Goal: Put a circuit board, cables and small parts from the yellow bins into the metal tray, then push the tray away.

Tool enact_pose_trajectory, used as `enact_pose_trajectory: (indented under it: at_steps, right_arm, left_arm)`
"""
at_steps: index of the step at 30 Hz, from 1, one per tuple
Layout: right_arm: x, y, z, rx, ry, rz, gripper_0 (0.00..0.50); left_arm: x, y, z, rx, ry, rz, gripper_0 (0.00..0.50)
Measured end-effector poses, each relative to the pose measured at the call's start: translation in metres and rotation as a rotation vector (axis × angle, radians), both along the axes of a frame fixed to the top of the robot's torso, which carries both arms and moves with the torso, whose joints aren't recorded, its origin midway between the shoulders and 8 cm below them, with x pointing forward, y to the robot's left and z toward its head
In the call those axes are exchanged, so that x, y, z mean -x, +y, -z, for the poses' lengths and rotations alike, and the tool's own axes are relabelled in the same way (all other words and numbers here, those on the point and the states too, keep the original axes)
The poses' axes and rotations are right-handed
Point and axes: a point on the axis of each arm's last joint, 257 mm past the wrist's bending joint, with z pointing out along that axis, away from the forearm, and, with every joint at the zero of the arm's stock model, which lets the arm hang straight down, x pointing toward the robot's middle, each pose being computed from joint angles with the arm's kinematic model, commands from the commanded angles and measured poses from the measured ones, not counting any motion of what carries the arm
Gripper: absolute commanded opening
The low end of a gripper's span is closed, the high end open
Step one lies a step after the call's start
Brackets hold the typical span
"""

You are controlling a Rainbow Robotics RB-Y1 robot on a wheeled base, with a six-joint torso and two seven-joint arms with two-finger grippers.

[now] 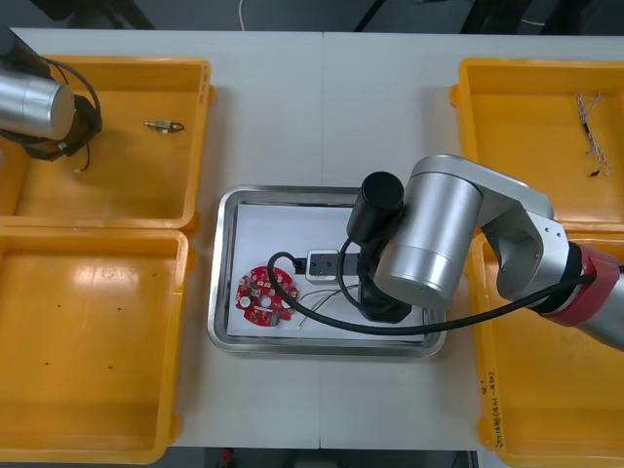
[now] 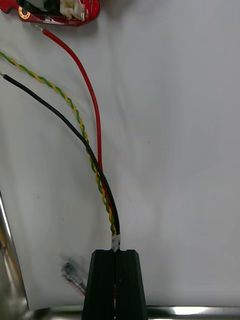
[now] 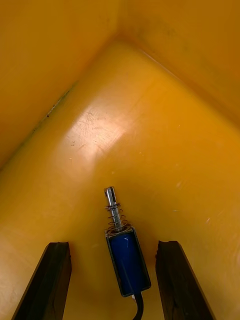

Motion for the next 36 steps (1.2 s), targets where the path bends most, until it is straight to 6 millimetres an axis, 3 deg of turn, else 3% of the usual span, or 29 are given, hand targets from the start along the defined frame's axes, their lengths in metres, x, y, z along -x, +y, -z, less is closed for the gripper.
enact_pose_trajectory:
  at_steps: [8, 9, 10, 11, 12, 13, 14, 15, 36]
  right_arm:
    - [-0.002, -0.002, 0.006, 0.012, -0.005, 0.004, 0.000]
    - [-0.002, -0.002, 0.006, 0.012, -0.008, 0.004, 0.000]
    - [-0.003, -0.003, 0.005, 0.013, -0.012, 0.005, 0.054]
    - [-0.004, -0.003, 0.005, 0.014, -0.016, 0.006, 0.170]
    - [-0.005, -0.003, 0.004, 0.014, -0.020, 0.007, 0.312]
    - [-0.006, -0.003, 0.004, 0.015, -0.025, 0.010, 0.312]
    - [-0.008, -0.004, 0.003, 0.016, -0.032, 0.013, 0.463]
    - [-0.009, -0.005, 0.003, 0.017, -0.036, 0.016, 0.495]
    - [-0.003, 0.001, -0.007, 0.003, -0.052, 0.023, 0.500]
  left_arm:
    - [-0.001, 0.000, 0.000, -0.015, 0.000, 0.003, 0.500]
    - [-0.001, -0.001, 0.000, -0.018, 0.001, 0.004, 0.421]
    - [-0.001, -0.001, 0.000, -0.022, 0.002, 0.005, 0.369]
    - [-0.001, -0.001, 0.001, -0.025, 0.002, 0.006, 0.124]
    - [-0.001, -0.001, 0.001, -0.028, 0.003, 0.008, 0.004]
    - [-0.002, -0.002, 0.000, -0.030, 0.001, 0.010, 0.004]
    - [-0.002, -0.002, 0.000, -0.032, -0.001, 0.012, 0.000]
    - [-0.003, -0.002, -0.001, -0.032, -0.002, 0.013, 0.000]
    - [0.004, -0.010, 0.002, 0.009, 0.042, 0.004, 0.000]
